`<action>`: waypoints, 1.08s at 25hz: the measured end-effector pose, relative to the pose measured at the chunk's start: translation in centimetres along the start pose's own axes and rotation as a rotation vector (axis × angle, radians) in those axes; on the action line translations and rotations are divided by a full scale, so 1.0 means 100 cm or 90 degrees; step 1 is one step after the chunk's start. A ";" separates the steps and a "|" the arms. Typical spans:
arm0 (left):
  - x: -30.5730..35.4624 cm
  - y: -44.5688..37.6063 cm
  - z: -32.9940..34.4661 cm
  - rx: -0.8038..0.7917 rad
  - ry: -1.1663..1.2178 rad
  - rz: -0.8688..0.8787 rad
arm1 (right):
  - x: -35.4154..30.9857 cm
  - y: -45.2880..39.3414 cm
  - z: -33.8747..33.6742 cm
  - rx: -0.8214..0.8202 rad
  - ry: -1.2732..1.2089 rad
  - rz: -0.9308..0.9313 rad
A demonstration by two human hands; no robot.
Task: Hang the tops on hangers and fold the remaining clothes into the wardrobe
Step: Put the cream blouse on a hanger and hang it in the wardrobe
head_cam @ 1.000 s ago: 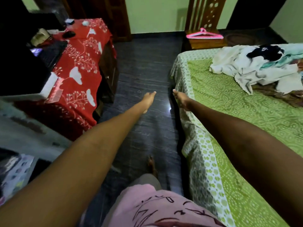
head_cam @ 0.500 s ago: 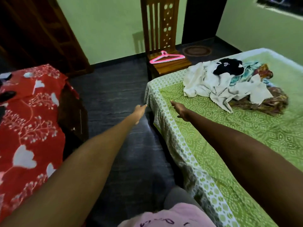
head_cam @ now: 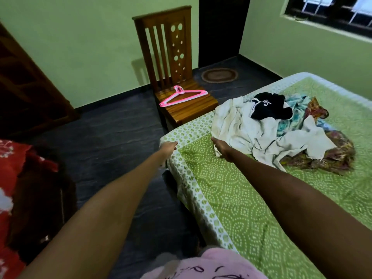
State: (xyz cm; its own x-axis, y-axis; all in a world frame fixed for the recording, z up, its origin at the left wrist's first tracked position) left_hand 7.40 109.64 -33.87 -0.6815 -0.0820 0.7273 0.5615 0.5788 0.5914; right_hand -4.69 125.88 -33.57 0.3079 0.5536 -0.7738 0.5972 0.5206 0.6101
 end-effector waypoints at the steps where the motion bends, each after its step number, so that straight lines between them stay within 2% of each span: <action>1: 0.012 -0.022 -0.001 -0.007 -0.026 0.007 | -0.010 -0.012 -0.006 0.010 -0.008 0.005; 8: 0.086 -0.158 0.024 -0.122 -0.215 0.012 | -0.042 -0.107 -0.044 0.078 -0.090 0.057; 12: 0.141 -0.245 0.057 -0.197 -0.315 0.056 | -0.051 -0.163 -0.075 0.168 -0.177 0.106; 16: 0.179 -0.293 0.098 -0.306 -0.405 0.081 | -0.051 -0.196 -0.100 0.236 -0.251 0.169; 21: 0.195 -0.344 0.147 -0.410 -0.475 0.106 | -0.032 -0.227 -0.117 0.307 -0.314 0.239; 27: 0.165 -0.376 0.203 -0.456 -0.536 0.099 | 0.025 -0.267 -0.128 0.302 -0.304 0.312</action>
State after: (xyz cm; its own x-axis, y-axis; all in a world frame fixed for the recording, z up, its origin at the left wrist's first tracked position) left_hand -34.45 103.02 -51.18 -0.5284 0.6839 0.5031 0.6246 -0.0883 0.7760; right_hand -29.35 121.73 -49.64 0.8320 0.2549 -0.4928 0.5290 -0.0964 0.8432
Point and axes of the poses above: each hand's wrist, its own y-axis away from the middle knuckle, its own z-axis out of the palm, x = y × z, the point moved 5 cm from there along -y, towards the middle knuckle, and after that the axes turned 2 degrees about -x, right-handed, at the moved point
